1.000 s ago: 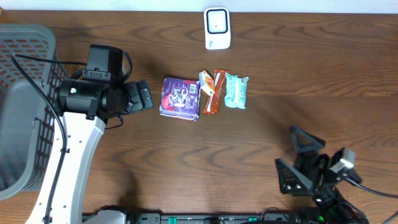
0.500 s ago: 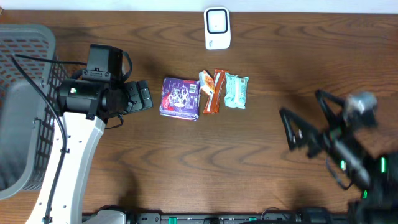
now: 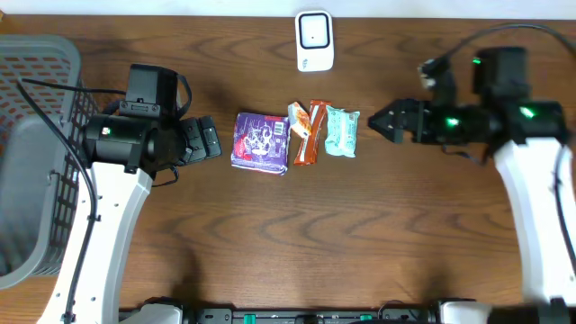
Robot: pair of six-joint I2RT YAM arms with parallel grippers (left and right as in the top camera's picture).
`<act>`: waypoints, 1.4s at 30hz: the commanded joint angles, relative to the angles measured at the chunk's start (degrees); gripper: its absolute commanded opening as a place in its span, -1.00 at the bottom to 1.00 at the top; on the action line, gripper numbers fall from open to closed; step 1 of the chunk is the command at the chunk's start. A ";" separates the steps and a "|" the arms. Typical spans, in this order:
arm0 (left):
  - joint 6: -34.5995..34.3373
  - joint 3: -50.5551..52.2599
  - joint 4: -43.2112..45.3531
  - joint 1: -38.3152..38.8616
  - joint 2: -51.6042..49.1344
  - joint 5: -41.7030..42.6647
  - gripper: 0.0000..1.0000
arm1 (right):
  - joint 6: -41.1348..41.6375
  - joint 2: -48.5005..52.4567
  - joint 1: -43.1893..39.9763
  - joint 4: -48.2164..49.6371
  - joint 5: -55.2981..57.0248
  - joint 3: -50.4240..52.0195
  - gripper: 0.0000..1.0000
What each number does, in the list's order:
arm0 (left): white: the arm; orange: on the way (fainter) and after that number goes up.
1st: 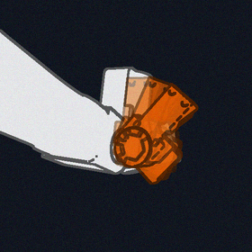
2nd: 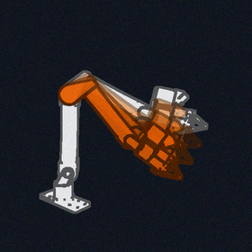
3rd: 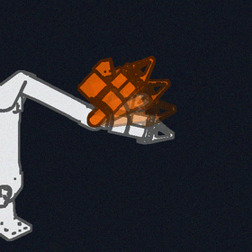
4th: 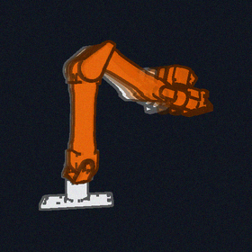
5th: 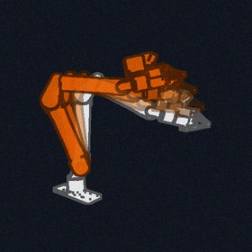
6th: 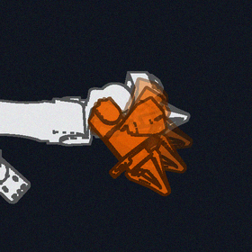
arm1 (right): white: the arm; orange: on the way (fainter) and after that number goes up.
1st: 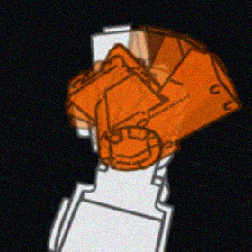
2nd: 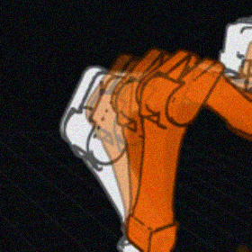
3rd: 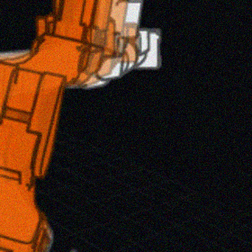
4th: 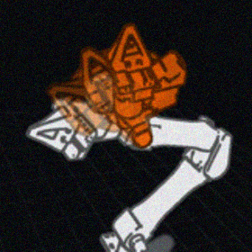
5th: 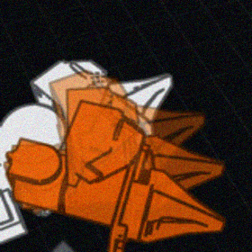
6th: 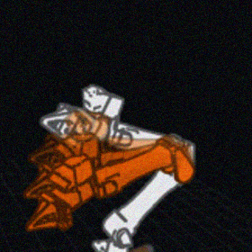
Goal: Scan the item barcode
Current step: 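Raise the right gripper and move it toward the green packet, then grasp the mint-green packet with the right gripper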
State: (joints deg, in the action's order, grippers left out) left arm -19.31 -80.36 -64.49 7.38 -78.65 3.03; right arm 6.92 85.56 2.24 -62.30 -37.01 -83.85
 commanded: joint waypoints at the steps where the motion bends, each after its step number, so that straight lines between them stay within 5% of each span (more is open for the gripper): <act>1: 0.13 -0.33 -0.20 -0.20 -0.07 -0.52 0.96 | 3.41 6.05 4.46 -1.11 9.11 -1.73 0.91; 7: 0.13 -0.33 -0.20 -0.20 -0.07 -0.55 0.96 | 2.03 22.51 9.35 -14.16 21.49 -15.15 0.97; 8: 0.13 -0.33 -0.20 -0.20 -0.07 -0.52 0.96 | 2.03 24.15 9.38 -14.12 20.55 -16.87 0.77; 19: 0.13 -0.33 -0.20 -0.20 -0.07 -0.52 0.96 | 3.30 32.57 8.63 -3.78 20.37 -17.31 0.72; 22: 0.13 -0.33 -0.20 -0.20 -0.07 -0.52 0.96 | 3.28 37.35 7.58 -1.07 15.39 -17.29 0.33; 28: 0.13 -0.33 -0.20 -0.20 -0.07 -0.52 0.96 | -0.87 41.77 7.74 0.46 3.91 -17.29 0.03; 32: 0.13 -0.33 -0.20 -0.20 -0.07 -0.52 0.96 | 2.14 39.98 8.70 -2.21 14.36 -19.06 -0.09; 42: 0.13 -0.33 -0.20 -0.20 -0.07 -0.52 0.96 | 3.80 35.34 20.57 -1.22 41.44 -22.91 0.14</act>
State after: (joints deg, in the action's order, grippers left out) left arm -19.31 -80.36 -64.49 7.38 -78.65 3.01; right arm 10.09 122.63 17.80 -65.41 -7.07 -105.65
